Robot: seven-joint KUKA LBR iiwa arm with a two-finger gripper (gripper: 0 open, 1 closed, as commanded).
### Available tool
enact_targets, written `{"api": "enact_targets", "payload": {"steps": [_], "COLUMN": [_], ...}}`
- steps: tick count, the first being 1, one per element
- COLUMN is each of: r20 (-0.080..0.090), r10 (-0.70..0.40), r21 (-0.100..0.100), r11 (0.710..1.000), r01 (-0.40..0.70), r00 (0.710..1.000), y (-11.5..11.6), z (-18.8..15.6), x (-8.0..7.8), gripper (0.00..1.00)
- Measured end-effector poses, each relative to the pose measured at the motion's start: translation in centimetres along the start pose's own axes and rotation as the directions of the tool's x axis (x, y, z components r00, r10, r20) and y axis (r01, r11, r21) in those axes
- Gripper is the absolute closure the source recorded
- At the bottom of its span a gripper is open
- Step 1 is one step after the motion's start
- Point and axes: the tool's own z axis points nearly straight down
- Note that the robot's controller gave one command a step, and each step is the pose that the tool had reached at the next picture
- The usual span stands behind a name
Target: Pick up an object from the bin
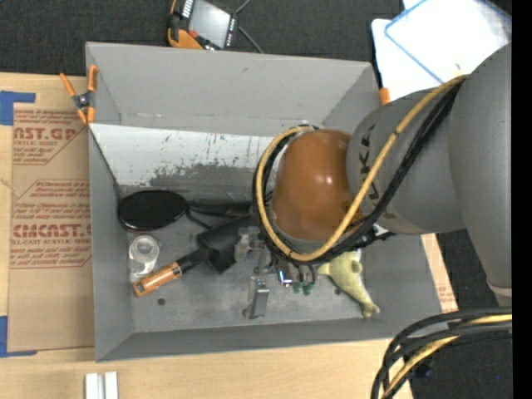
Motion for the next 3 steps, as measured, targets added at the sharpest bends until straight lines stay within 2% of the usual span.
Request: {"api": "enact_targets", "payload": {"steps": [1, 2, 3], "r20": [0.0, 0.006, 0.001], "r10": [0.0, -0.039, -0.065], "r21": [0.0, 0.0, 0.0], "r11": [1.0, 0.999, 0.998], "r01": [0.0, 0.039, 0.065], "r00": [1.0, 0.999, 0.998], "y": [0.0, -1.9, -7.1], "z": [0.0, 0.7, -1.7], "x": [0.0, -7.6, -10.2], "gripper": [0.0, 0.0, 0.0]}}
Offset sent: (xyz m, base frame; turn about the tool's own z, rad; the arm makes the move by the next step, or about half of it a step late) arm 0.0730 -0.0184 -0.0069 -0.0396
